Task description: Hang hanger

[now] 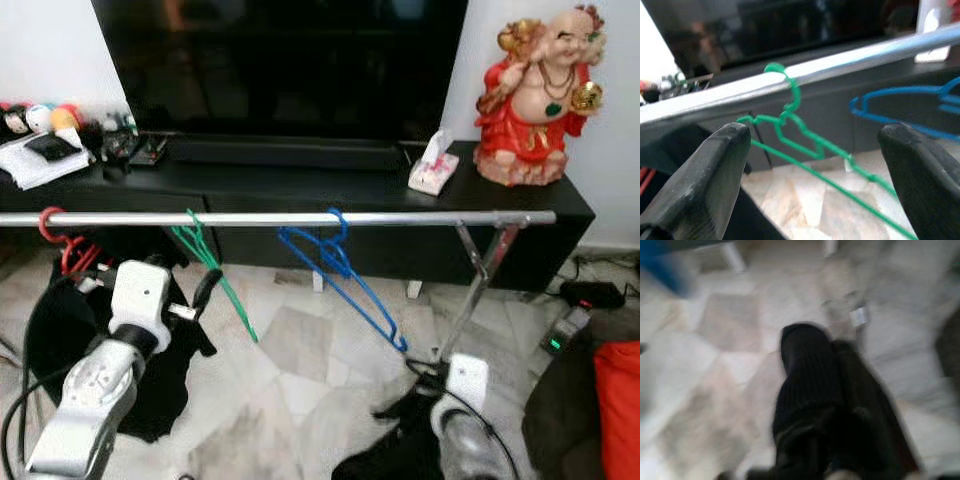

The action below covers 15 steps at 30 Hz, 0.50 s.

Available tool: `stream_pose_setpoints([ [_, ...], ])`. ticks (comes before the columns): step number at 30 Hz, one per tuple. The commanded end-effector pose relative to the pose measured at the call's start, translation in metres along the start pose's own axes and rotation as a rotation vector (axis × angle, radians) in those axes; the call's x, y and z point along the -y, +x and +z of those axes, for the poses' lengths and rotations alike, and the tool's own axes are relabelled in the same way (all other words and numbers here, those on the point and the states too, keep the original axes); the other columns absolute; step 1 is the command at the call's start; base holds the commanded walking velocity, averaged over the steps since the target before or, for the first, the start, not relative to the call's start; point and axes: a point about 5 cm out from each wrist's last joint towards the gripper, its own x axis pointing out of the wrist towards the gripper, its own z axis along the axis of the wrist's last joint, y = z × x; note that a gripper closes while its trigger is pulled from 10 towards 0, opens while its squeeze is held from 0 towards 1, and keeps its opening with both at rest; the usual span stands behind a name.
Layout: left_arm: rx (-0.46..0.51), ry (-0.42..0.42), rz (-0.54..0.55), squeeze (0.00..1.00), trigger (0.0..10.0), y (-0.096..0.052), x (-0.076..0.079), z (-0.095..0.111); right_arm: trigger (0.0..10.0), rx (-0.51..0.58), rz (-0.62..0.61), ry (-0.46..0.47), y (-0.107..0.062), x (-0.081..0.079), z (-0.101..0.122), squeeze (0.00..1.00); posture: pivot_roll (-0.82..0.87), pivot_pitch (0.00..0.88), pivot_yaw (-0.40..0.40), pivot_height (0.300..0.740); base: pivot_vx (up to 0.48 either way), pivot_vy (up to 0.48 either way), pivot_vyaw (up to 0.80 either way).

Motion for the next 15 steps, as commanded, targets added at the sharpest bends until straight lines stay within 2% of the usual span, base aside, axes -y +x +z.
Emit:
stream_pose_setpoints([
  [1,0.007,-0.017,-0.007,0.0,10.0,0.002,0.001,0.004,10.0,0.029,-0.015,-0.005,0.001,0.006,0.008,0.0,-0.01,0.0,0.003,0.74,0.311,0.0,0.0],
  [6,-0.009,-0.014,-0.026,0.0,10.0,0.004,0.006,0.005,10.0,0.023,-0.015,-0.015,0.001,0.007,0.008,0.0,-0.01,0.0,0.004,0.74,0.31,0.0,0.0],
  [10,-0.075,0.003,-0.059,0.0,10.0,0.005,0.011,0.001,10.0,0.021,-0.012,-0.019,0.001,0.006,0.008,0.0,-0.01,0.0,0.004,0.74,0.276,0.0,0.0],
  [13,-0.127,0.012,-0.046,0.0,10.0,0.007,0.014,0.001,10.0,0.021,-0.01,-0.021,0.001,0.006,0.008,0.0,-0.01,0.0,0.004,0.74,0.0,0.0,0.0],
  [15,-0.17,-0.012,0.011,0.0,10.0,0.01,0.015,0.003,10.0,0.022,-0.008,-0.023,0.002,0.006,0.009,0.0,-0.01,0.0,0.003,0.74,0.0,0.0,0.0],
])
